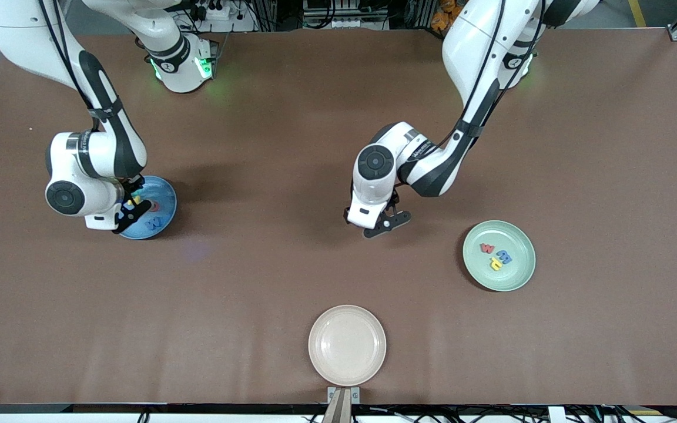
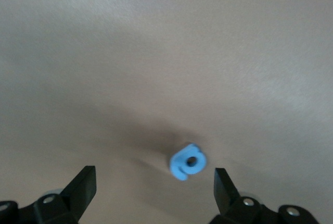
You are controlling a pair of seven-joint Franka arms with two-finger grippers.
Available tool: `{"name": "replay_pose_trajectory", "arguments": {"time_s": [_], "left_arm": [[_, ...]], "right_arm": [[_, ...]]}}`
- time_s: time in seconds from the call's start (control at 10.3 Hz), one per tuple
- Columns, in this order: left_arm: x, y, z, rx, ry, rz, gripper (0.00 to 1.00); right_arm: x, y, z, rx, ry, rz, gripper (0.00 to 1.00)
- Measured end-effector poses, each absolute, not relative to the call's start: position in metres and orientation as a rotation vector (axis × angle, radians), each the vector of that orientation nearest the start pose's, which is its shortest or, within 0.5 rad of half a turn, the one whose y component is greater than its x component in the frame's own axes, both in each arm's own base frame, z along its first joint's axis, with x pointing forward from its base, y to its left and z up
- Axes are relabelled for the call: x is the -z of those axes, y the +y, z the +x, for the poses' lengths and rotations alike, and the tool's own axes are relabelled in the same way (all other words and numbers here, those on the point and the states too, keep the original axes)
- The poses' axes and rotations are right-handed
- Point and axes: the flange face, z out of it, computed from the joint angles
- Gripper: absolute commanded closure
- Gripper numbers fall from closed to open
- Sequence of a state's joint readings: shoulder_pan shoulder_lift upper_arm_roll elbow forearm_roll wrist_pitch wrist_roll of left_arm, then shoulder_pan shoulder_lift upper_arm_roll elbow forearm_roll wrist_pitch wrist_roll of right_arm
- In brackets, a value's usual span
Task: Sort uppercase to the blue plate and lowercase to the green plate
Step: 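Lower the b onto the blue plate and open the right gripper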
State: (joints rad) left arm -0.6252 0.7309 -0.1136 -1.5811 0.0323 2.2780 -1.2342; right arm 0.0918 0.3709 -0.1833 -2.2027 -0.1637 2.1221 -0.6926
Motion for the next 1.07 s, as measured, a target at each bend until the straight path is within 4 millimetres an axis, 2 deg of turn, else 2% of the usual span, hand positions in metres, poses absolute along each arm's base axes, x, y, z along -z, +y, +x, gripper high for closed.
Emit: {"name": "replay_pose_trajectory", "arguments": {"time_s": [0.29, 0.39, 0.49, 0.78, 0.87, 0.97, 1.07], "left_arm": [[-0.2, -0.461, 0.535, -0.094, -1.183, -2.943, 0.0], [-0.198, -0.462, 0.536, -0.092, -1.321, -2.891, 0.0], [-0.198, -0.463, 0.537, -0.09, -1.459, -2.829, 0.0], [-0.196, -0.463, 0.539, -0.09, -1.725, -2.682, 0.0], [-0.189, -0.464, 0.538, -0.093, -1.773, -2.65, 0.0], [-0.179, -0.467, 0.535, -0.095, -1.799, -2.635, 0.0], [-0.166, -0.471, 0.529, -0.1, -1.806, -2.625, 0.0]], "right_arm": [[-0.182, -0.061, 0.491, -0.766, -1.053, -2.853, 0.55], [-0.182, -0.061, 0.491, -0.769, -1.041, -2.857, 0.4], [-0.181, -0.06, 0.49, -0.771, -1.021, -2.867, 0.31], [-0.184, -0.051, 0.494, -0.75, -0.882, -2.926, 0.08], [-0.191, -0.043, 0.503, -0.7, -0.828, -2.934, 0.02], [-0.203, -0.035, 0.513, -0.651, -0.77, -2.947, 0.02], [-0.225, -0.026, 0.525, -0.637, -0.71, -2.964, 0.02]]}}
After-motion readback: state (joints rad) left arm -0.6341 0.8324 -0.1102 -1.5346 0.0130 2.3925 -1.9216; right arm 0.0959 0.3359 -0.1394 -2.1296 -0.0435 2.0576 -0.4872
